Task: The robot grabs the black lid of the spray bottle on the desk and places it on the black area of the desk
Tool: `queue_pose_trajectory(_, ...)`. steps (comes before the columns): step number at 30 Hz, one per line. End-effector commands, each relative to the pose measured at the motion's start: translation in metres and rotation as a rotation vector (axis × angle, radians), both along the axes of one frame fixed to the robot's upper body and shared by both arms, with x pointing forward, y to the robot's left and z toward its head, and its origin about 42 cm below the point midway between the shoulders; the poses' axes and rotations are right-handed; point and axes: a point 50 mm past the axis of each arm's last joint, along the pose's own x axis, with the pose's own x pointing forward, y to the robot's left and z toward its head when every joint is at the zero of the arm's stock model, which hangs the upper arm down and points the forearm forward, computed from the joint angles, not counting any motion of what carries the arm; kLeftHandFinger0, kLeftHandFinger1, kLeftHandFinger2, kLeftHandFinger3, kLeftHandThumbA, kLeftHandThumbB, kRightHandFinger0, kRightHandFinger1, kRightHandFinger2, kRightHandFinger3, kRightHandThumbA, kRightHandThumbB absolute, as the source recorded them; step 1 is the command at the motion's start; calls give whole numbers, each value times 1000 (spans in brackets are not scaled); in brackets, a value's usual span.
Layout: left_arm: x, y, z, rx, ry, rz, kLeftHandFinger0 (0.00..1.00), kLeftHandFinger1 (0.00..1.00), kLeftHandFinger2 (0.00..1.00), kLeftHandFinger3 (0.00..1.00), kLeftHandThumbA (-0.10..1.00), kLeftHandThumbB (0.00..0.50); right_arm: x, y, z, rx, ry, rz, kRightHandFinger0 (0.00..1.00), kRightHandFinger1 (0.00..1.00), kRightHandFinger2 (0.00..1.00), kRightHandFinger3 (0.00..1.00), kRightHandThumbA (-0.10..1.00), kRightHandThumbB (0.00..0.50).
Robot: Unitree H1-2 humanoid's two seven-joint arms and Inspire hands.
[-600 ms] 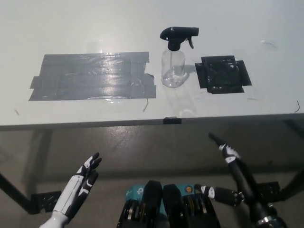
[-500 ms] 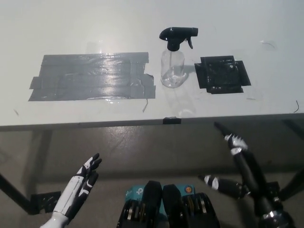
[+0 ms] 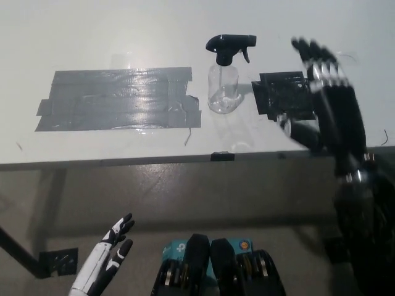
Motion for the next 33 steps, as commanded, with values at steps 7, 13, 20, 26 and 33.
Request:
queue_pose_trajectory(7,-5,1,8,46,-65,-26,1000,1000,1000,1000,1000,277,64,26,72,-139,-67,-183,1000,1000,1000,1000,849,367)
queue_pose_trajectory(13,-4,1,6,51,-73,-29,1000,1000,1000,1000,1000,270,90,50,84,-168,-48,-193,1000,1000,1000,1000,855,381)
queue_pose_trajectory(20,-2,0,8,61,-73,-26,1000,1000,1000,1000,1000,273,108,68,82,-179,-24,-193,1000,1000,1000,1000,851,387)
queue_pose_trajectory(26,0,1,12,67,-84,-34,1000,1000,1000,1000,1000,250,116,77,78,-194,10,-191,1000,1000,1000,1000,848,395)
queue_pose_trajectory(33,3,0,15,72,-97,-41,1000,1000,1000,1000,1000,259,126,79,75,-199,33,-205,1000,1000,1000,1000,855,400)
